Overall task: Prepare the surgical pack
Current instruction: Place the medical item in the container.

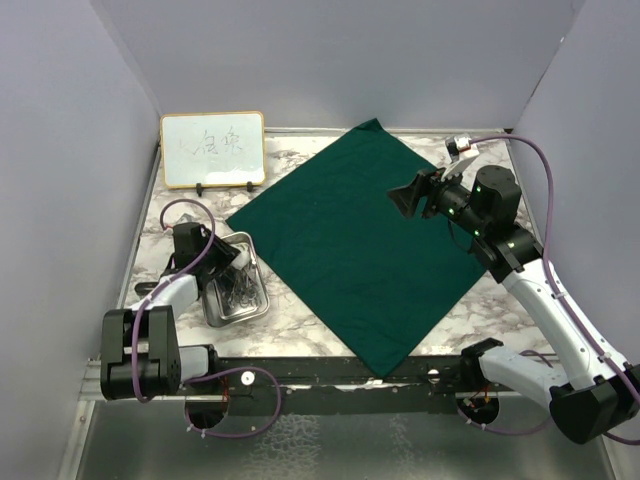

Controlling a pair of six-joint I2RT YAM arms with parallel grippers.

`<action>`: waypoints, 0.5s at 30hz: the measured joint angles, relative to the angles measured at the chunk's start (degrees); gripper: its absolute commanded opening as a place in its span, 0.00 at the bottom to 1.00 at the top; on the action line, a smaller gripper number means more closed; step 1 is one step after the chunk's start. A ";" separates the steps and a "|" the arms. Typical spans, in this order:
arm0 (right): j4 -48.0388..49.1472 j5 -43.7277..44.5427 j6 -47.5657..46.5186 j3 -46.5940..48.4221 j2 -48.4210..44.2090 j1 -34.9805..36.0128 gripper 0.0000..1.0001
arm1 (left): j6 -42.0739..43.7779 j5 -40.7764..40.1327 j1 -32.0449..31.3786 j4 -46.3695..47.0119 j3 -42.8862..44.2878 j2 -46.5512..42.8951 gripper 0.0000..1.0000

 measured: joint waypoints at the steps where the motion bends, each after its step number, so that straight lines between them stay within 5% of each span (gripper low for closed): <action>1: 0.00 0.00 0.00 0.00 0.00 0.00 0.71 | 0.02 0.00 0.00 -0.33 0.02 -0.37 0.37; 10: 0.00 -0.24 0.37 0.00 0.02 0.00 0.71 | 0.07 -0.02 0.00 -3.63 0.13 -2.49 0.42; 15: -0.02 -0.42 0.39 0.00 0.63 0.00 0.71 | 0.46 -0.11 0.17 -7.82 0.92 -5.40 0.54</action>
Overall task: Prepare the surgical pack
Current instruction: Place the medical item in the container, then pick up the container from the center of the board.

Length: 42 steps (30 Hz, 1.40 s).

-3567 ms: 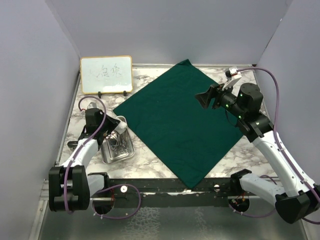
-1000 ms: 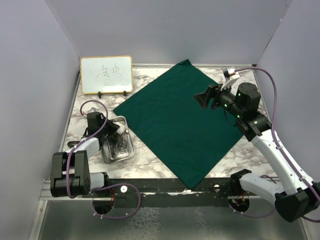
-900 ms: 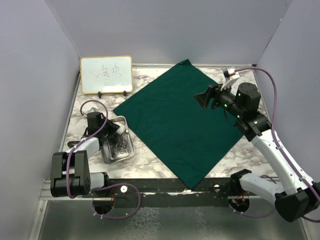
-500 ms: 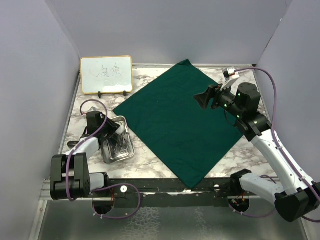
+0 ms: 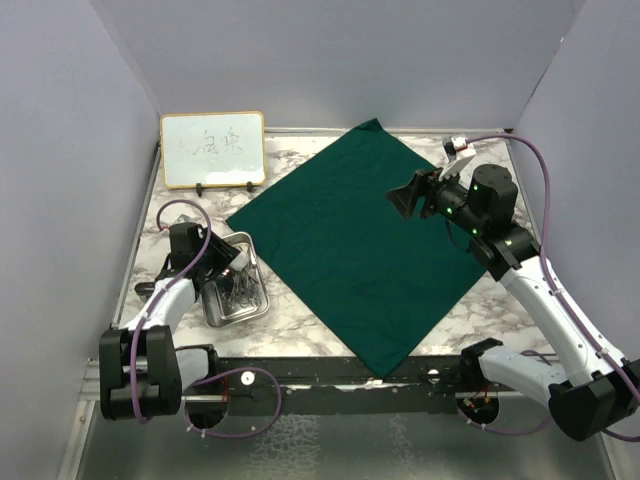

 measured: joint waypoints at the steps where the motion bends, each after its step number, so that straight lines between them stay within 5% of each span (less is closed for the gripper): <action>1: -0.02 -0.07 0.00 0.00 0.31 0.00 0.71 | 0.15 -0.07 0.11 -0.85 0.31 -0.63 0.56; 13: -0.07 -1.88 0.48 0.02 2.80 0.00 0.71 | 2.36 -2.19 1.57 -13.46 4.17 -11.10 0.73; 20: 0.31 -9.40 3.30 1.68 12.68 1.99 0.71 | 4.83 -5.84 1.60 -18.14 9.60 -22.12 0.84; 31: -0.44 -6.67 10.47 15.13 40.52 26.67 0.69 | 15.87 -8.37 -0.85 -19.32 25.92 -17.70 0.87; 42: -8.33 7.19 17.79 37.66 62.40 35.45 0.52 | 22.27 -32.85 -13.07 -20.81 28.57 -19.78 0.88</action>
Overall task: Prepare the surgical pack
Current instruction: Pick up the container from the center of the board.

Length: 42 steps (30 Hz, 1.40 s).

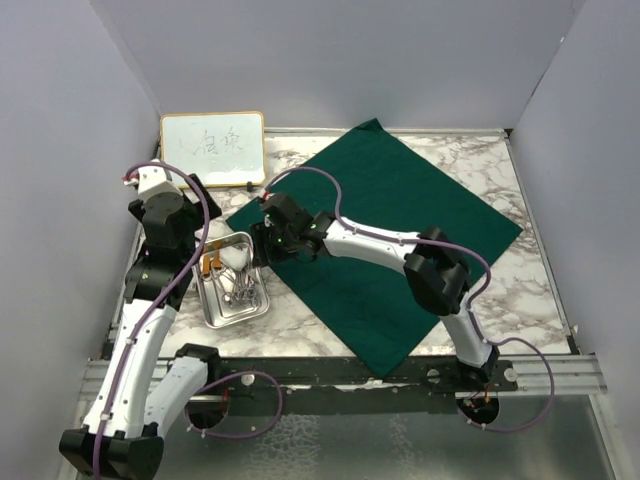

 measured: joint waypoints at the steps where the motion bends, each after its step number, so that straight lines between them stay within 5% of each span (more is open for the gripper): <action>1: -1.18 1.33 0.24 1.64 1.42 0.33 0.50 | 0.09 -1.68 -0.61 0.28 -0.85 -1.03 0.88; 9: -7.34 12.26 0.79 10.91 9.44 4.09 0.40 | 0.46 -9.05 -2.64 0.09 -3.87 -5.35 0.88; 22: -15.37 22.51 0.20 19.85 15.69 7.87 0.03 | 0.83 -11.26 -3.76 0.39 -4.81 -9.66 0.88; 34: -18.60 22.51 -2.21 21.38 14.97 7.82 0.01 | 1.75 -12.00 -4.50 1.14 -6.58 -13.49 0.89; 42: -15.85 15.76 -8.92 6.29 -1.49 3.89 0.01 | 2.56 -11.85 -4.55 1.55 -3.56 -14.60 0.89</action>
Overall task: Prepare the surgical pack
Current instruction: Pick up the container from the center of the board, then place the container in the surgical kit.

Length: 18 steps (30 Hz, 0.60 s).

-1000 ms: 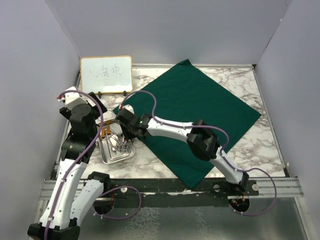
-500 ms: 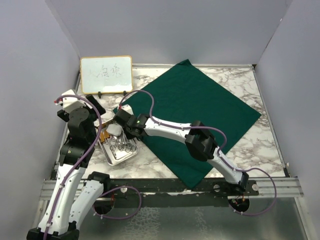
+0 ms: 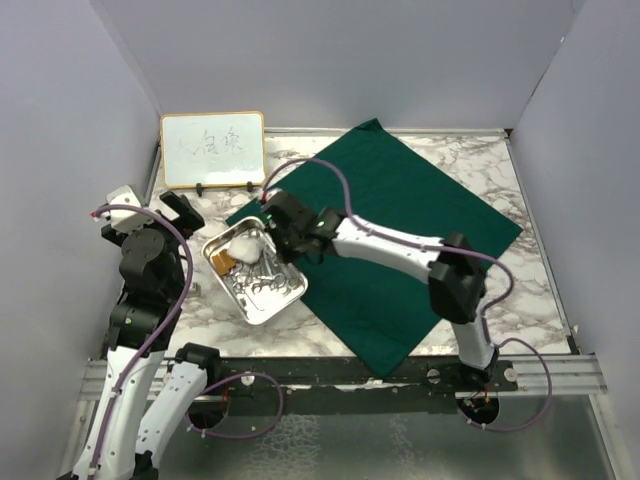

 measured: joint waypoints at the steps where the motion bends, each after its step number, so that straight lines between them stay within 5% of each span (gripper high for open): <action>1: 1.09 -1.53 -1.07 -2.21 -2.38 -1.18 0.01 | -0.02 0.15 0.00 0.00 0.24 0.00 0.89; 10: 5.07 -16.52 -21.20 -10.62 -10.95 -15.21 0.01 | -1.90 6.38 0.00 -0.70 0.33 3.56 0.87; 18: -2.67 -32.09 -53.72 -14.88 -13.20 -28.24 0.01 | -4.85 14.14 -1.95 -0.90 -1.29 9.86 0.85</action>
